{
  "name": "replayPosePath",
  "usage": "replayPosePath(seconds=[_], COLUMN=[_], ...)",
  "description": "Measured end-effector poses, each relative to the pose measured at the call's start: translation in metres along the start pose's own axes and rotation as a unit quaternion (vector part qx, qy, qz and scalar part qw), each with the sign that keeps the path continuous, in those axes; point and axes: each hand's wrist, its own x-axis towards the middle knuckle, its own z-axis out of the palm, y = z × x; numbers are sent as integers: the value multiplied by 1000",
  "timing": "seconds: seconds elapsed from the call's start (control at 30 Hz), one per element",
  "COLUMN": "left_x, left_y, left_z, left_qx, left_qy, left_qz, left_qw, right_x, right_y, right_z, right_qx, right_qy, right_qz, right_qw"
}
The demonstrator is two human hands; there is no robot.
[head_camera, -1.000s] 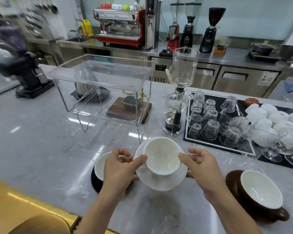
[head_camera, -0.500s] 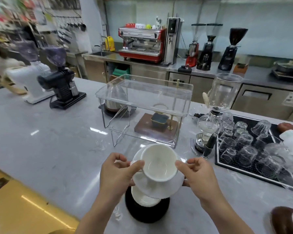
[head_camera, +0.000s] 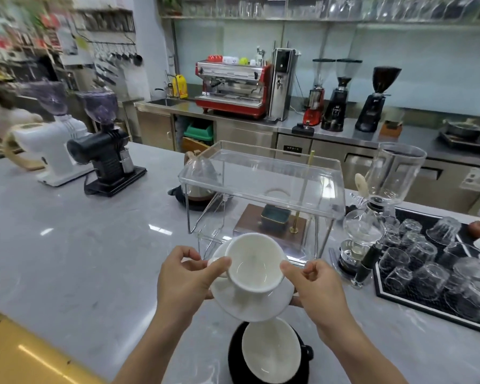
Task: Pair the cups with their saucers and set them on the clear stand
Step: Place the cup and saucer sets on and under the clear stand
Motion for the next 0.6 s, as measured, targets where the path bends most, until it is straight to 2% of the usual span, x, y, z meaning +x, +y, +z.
replayPosePath(seconds=[0.6], left_x=[74], left_y=[-8], left_z=[18], left_qx=[31], left_qy=[12], left_qz=[43], left_qw=[999], right_x=[44], right_y=[-2], right_z=[48], right_qx=[-27], right_qy=[55], right_qz=[5], right_qw=[998])
